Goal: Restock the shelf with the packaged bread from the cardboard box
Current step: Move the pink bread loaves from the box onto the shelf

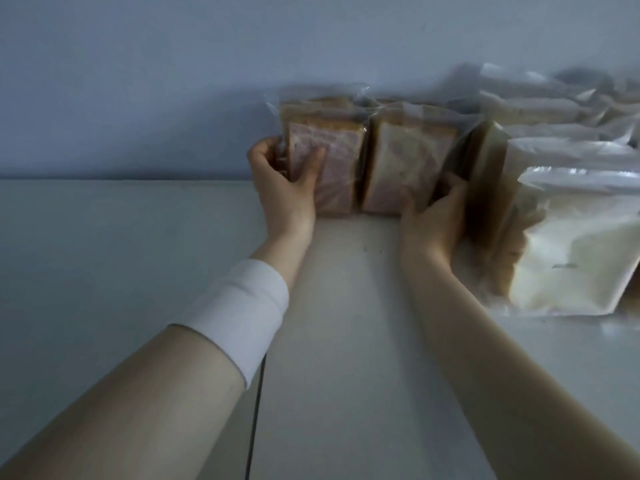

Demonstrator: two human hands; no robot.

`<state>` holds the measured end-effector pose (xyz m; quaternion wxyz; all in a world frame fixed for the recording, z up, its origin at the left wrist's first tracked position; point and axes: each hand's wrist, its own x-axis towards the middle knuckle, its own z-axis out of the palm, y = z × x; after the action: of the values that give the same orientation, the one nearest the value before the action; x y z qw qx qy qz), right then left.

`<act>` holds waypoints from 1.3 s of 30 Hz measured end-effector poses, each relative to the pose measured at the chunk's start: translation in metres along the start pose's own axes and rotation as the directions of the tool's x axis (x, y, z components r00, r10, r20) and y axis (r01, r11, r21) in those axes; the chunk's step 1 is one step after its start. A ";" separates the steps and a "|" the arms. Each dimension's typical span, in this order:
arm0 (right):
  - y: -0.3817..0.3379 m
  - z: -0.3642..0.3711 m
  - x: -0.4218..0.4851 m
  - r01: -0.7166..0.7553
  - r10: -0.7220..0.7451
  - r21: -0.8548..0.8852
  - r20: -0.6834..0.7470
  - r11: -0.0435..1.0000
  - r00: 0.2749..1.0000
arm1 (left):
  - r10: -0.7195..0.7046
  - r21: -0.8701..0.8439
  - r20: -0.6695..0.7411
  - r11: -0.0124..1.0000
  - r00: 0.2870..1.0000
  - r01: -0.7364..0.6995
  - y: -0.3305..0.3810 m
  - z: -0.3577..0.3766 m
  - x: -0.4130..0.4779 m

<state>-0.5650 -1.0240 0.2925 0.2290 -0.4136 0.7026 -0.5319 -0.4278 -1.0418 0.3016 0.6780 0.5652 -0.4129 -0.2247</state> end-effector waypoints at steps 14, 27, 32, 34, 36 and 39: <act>-0.010 -0.075 -0.109 0.468 -0.332 -0.457 0.348 0.757 0.877 | 0.198 0.659 0.595 0.434 0.779 -0.614 0.055 -0.088 -0.098; 0.046 -0.350 -0.211 0.334 -0.114 -0.802 0.321 0.496 0.940 | -0.156 0.343 0.938 0.280 0.310 -0.896 0.165 -0.061 -0.302; 0.086 -0.506 -0.233 0.114 0.023 -0.835 0.149 0.538 0.988 | -0.133 0.074 0.991 0.358 0.027 -0.931 0.207 0.012 -0.437; 0.117 -0.578 -0.246 0.014 0.076 -0.848 0.064 0.530 0.995 | -0.145 -0.031 0.985 0.407 -0.098 -0.913 0.216 0.045 -0.507; 0.159 -0.647 -0.266 -0.100 0.134 -0.848 -0.035 0.520 0.990 | -0.152 -0.137 0.962 0.456 -0.228 -0.880 0.218 0.076 -0.583; 0.229 -0.729 -0.301 -0.278 0.247 -0.839 -0.178 0.468 0.952 | -0.170 -0.276 0.908 0.446 -0.383 -0.851 0.209 0.114 -0.692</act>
<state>-1.0309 -0.3482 0.2825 0.0631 -0.3509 0.9308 -0.0810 -0.9406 -0.5197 0.2912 -0.1179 0.1536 -0.9760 -0.0998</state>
